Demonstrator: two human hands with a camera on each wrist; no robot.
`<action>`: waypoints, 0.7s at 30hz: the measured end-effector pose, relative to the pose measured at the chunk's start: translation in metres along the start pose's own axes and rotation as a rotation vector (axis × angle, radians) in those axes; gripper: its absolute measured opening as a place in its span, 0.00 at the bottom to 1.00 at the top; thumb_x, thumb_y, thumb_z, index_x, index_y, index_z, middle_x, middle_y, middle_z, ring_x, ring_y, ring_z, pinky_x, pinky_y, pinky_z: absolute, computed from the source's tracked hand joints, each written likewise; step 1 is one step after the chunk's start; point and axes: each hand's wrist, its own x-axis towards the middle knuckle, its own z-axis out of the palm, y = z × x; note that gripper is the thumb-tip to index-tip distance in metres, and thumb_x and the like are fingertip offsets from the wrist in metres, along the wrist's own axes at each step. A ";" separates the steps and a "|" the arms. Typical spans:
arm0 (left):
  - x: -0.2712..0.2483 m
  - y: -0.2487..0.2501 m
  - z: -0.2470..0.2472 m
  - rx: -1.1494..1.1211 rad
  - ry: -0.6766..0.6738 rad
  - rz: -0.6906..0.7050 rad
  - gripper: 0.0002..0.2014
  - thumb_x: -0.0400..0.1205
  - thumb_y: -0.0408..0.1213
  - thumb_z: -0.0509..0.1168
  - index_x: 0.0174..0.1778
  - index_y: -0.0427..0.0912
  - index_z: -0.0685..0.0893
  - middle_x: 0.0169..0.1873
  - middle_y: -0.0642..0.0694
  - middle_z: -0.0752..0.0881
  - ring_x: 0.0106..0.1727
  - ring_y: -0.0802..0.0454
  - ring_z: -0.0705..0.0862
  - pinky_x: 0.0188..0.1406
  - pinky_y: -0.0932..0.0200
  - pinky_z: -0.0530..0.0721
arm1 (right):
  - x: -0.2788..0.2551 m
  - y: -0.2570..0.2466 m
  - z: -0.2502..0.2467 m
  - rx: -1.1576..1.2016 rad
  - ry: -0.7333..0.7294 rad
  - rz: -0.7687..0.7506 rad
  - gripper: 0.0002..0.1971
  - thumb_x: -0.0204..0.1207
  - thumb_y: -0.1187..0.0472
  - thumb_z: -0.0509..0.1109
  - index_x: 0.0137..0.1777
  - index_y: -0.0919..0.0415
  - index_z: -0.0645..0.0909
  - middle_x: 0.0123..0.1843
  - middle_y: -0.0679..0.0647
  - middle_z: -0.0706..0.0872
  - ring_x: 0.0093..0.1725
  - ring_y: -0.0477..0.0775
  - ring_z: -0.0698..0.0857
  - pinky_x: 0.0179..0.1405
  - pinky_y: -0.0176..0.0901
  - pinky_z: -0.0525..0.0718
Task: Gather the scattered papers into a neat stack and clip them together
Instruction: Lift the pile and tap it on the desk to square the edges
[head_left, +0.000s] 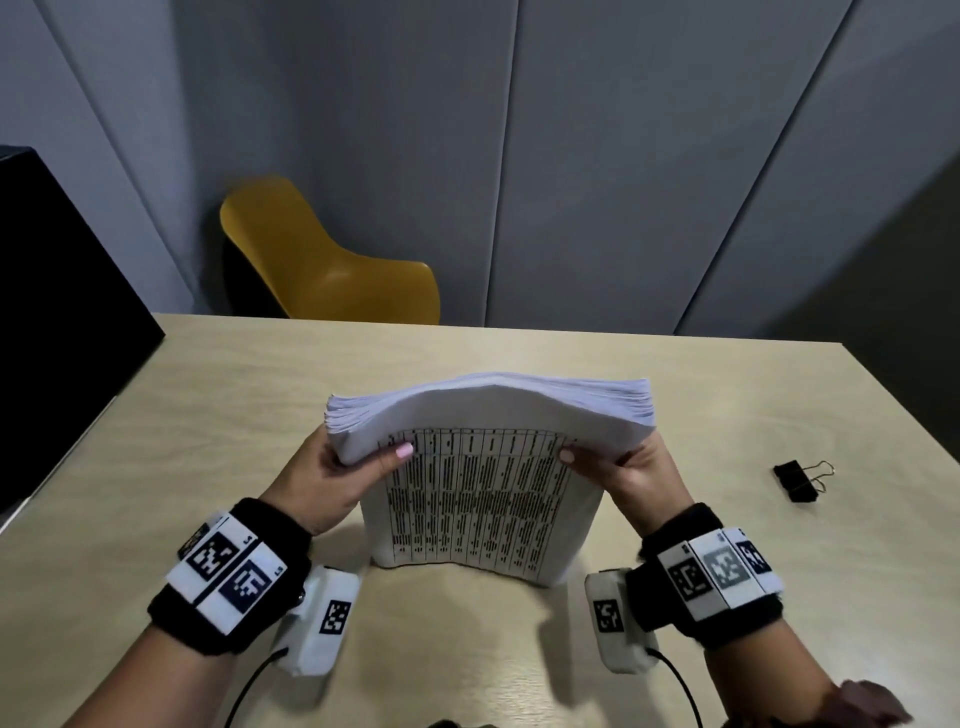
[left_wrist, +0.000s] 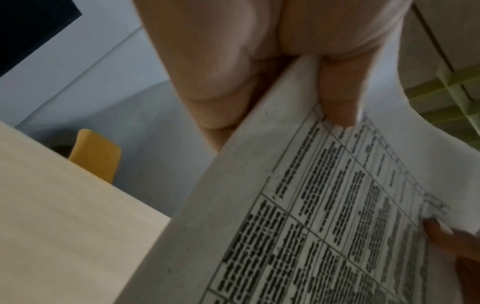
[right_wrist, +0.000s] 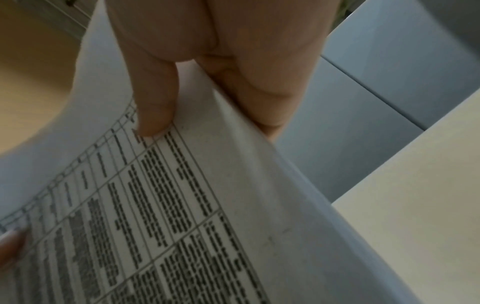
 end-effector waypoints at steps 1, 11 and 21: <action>-0.001 0.000 0.001 -0.008 0.010 0.014 0.28 0.50 0.67 0.76 0.46 0.65 0.88 0.42 0.67 0.90 0.48 0.71 0.86 0.50 0.73 0.81 | -0.001 0.001 0.000 0.002 0.011 -0.015 0.27 0.65 0.80 0.70 0.39 0.41 0.90 0.38 0.39 0.91 0.41 0.39 0.88 0.43 0.34 0.86; -0.005 -0.003 0.006 0.076 0.047 -0.036 0.17 0.63 0.46 0.80 0.39 0.75 0.86 0.38 0.72 0.88 0.43 0.74 0.85 0.45 0.75 0.81 | -0.012 0.014 0.003 -0.071 0.042 0.036 0.23 0.65 0.79 0.72 0.38 0.45 0.90 0.36 0.40 0.91 0.39 0.39 0.89 0.40 0.32 0.85; 0.021 -0.052 0.023 0.102 -0.131 -0.577 0.08 0.77 0.33 0.69 0.50 0.47 0.82 0.52 0.43 0.87 0.55 0.45 0.85 0.63 0.44 0.79 | -0.002 0.047 -0.005 0.001 0.159 0.642 0.11 0.69 0.77 0.71 0.49 0.69 0.79 0.39 0.59 0.83 0.34 0.53 0.82 0.20 0.31 0.80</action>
